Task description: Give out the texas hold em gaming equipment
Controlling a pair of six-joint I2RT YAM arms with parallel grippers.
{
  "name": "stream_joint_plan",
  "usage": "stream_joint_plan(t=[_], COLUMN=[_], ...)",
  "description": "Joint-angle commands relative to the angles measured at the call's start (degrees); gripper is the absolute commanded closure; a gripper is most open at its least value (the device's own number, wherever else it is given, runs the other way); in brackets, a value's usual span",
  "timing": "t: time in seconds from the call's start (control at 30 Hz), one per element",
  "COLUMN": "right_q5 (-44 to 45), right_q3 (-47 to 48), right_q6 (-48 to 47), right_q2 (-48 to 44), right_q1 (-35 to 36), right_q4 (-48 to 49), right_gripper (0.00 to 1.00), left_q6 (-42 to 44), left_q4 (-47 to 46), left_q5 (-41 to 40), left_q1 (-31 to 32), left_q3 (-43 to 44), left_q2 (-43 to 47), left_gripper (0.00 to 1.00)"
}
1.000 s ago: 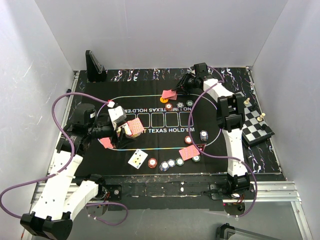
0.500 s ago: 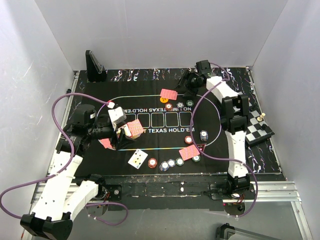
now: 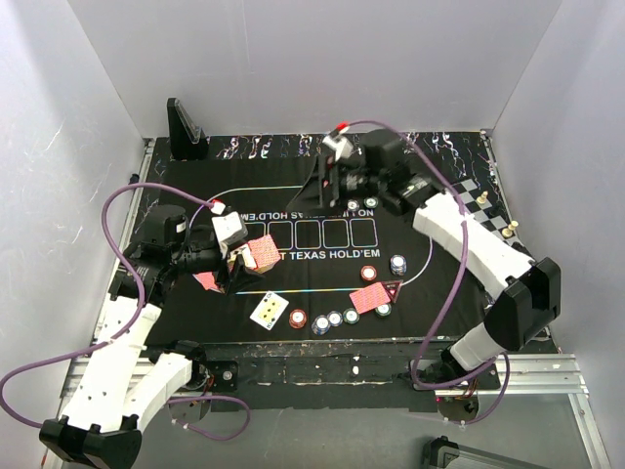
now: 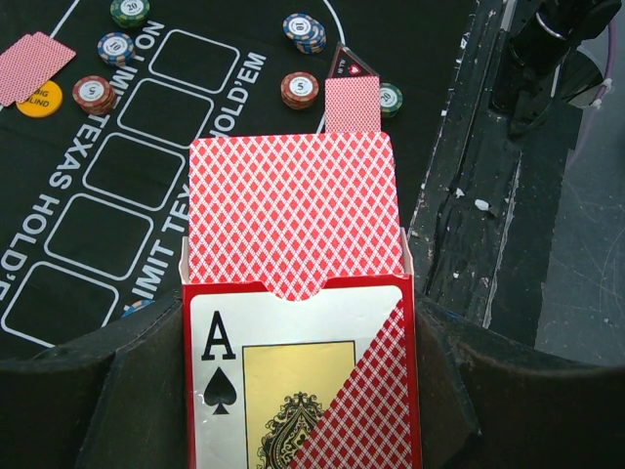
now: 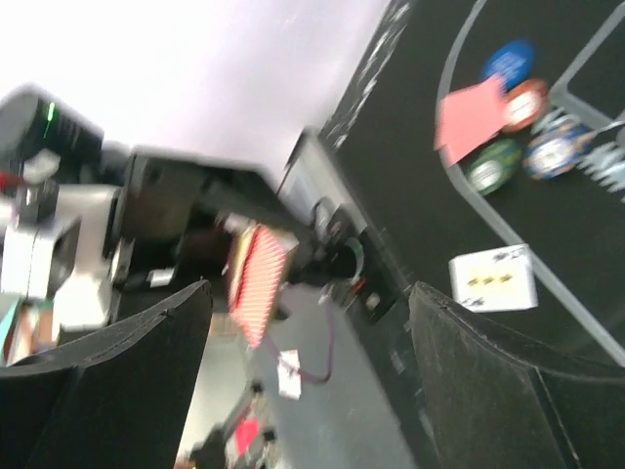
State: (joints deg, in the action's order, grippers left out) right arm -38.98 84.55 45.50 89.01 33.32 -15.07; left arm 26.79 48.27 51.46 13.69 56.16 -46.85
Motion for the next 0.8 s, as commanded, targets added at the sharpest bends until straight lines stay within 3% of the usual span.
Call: stream_joint_plan(t=[0.0, 0.3, 0.6, 0.77], right_q5=[-6.6, -6.8, -7.9, -8.8], right_q3=[-4.0, 2.8, 8.3, 7.0], right_q6=[4.3, -1.7, -1.6, 0.6], right_q2=[-1.0, 4.4, 11.7, 11.8], right_q1=[7.0, 12.8, 16.4, 16.4], right_q4=[6.7, -3.6, -5.4, -2.8], right_gripper=[0.11, 0.1, 0.09, 0.23], left_q6=[2.0, 2.1, 2.3, 2.4], left_q4=[0.2, -0.1, -0.1, 0.1], left_q5=[0.7, 0.7, 0.7, 0.6], left_q1=[0.1, 0.1, 0.1, 0.1], left_q3=[1.1, 2.3, 3.1, 3.3], left_q2=[-0.3, -1.1, -1.3, -1.1], left_gripper=[1.0, 1.0, 1.0, 1.0])
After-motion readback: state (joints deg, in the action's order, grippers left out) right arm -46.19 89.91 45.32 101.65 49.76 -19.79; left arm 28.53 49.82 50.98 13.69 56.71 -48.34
